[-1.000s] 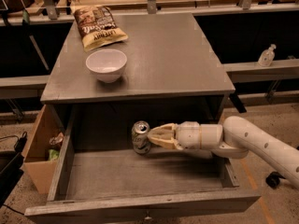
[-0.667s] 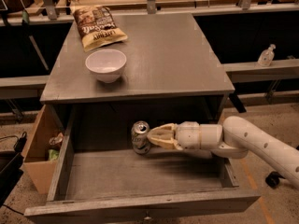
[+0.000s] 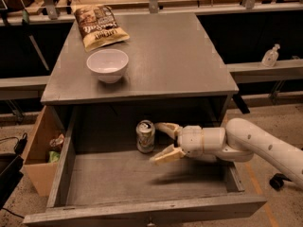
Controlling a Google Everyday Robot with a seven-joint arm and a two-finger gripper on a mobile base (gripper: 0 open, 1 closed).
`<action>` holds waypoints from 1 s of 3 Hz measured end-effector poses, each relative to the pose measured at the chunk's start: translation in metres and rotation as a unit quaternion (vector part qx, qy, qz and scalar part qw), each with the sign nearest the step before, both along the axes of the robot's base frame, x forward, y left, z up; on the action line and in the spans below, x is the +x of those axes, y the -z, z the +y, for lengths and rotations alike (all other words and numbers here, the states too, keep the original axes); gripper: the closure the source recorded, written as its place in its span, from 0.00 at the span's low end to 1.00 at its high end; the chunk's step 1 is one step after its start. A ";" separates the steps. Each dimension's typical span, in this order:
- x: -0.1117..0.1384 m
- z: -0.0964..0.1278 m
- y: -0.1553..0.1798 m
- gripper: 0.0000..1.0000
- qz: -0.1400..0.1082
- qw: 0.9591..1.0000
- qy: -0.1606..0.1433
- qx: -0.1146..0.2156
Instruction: Pick 7up can from top drawer and place on counter
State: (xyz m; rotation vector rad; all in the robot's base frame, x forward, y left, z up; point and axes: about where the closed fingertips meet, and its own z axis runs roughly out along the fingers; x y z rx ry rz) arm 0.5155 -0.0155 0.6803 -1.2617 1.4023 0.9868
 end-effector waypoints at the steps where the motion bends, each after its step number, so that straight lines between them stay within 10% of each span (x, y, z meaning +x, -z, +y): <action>1: -0.004 -0.004 -0.026 0.00 0.003 0.999 0.013 -0.040; 3: -0.014 -0.006 -0.057 0.00 -0.008 0.997 0.023 -0.072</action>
Offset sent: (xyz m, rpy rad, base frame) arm -0.0250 -0.0162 0.0855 -0.2160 -0.0244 -0.0804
